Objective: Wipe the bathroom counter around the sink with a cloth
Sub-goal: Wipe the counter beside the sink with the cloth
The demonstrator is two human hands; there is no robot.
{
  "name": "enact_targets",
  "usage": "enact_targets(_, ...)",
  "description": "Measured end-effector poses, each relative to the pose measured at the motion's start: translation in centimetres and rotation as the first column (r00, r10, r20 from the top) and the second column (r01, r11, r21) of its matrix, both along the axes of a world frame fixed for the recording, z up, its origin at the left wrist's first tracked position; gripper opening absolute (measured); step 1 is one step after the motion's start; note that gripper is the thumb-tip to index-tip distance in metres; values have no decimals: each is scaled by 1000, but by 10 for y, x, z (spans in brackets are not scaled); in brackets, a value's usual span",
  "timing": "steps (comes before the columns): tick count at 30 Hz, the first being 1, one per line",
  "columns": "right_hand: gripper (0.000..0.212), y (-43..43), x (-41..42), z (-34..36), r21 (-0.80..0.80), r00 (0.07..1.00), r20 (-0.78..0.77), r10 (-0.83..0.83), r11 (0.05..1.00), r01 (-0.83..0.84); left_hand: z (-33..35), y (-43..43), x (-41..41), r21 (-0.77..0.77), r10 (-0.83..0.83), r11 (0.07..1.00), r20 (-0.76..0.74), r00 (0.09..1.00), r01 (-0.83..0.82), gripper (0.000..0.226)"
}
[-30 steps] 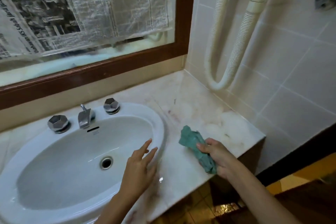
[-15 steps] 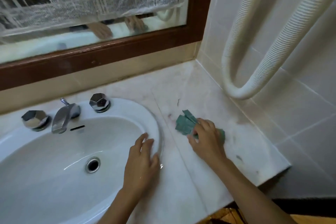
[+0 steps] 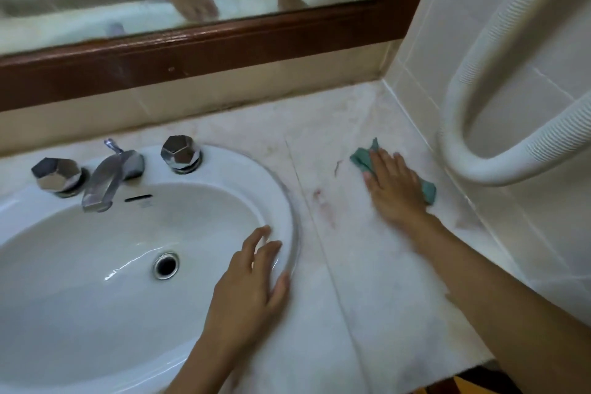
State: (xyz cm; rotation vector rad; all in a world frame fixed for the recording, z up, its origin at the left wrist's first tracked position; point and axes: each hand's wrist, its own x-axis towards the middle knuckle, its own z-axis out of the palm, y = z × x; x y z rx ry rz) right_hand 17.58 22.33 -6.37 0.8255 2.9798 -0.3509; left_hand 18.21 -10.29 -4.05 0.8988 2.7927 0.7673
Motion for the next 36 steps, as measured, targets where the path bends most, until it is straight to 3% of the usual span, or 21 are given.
enact_targets(5, 54, -36, -62, -3, 17, 991, -76, 110, 994, -109, 2, 1, 0, -10, -7, 1000, -23, 1000, 6, 39)
enact_targets(9, 55, -95, -24, -6, -40, 960, -158, 230, 970, -239, 2, 1, 0, -13, -6, 1000, -21, 1000, 6, 39)
enact_targets(13, 61, -153, 58, -6, -93, 957, -254, 141, 981, -169, 4, 1, 0, 1, 1, 1000, -10, 1000, -1, 38)
enact_targets(17, 63, -151, 126, -3, -86, 948, -249, 197, 971, -224, 5, 0, 1, -4, -4, 1000, -6, 1000, 4, 38)
enact_targets(22, 55, -63, 78, -3, -132, 960, -279, -9, 991, -29, 2, 1, 0, -16, -10, 1000, -23, 1000, 10, 39)
enact_targets(25, 58, -53, 24, -2, -141, 978, -200, -57, 990, 29, 0, 0, 0, -10, -12, 1000, -31, 999, 11, 40)
enact_targets(28, 60, -89, 17, -6, -135, 978, -209, 1, 990, -30, -2, -1, 0, -12, -14, 1000, -47, 999, 13, 40)
enact_targets(33, 60, -166, 93, -1, -152, 952, -291, 98, 977, -148, -1, -1, 1, 3, -24, 1000, -40, 999, 24, 42)
enact_targets(36, 69, -168, 118, 17, -409, 975, -221, -25, 910, -69, 2, -3, 2, 3, -33, 999, -28, 999, 33, 42)
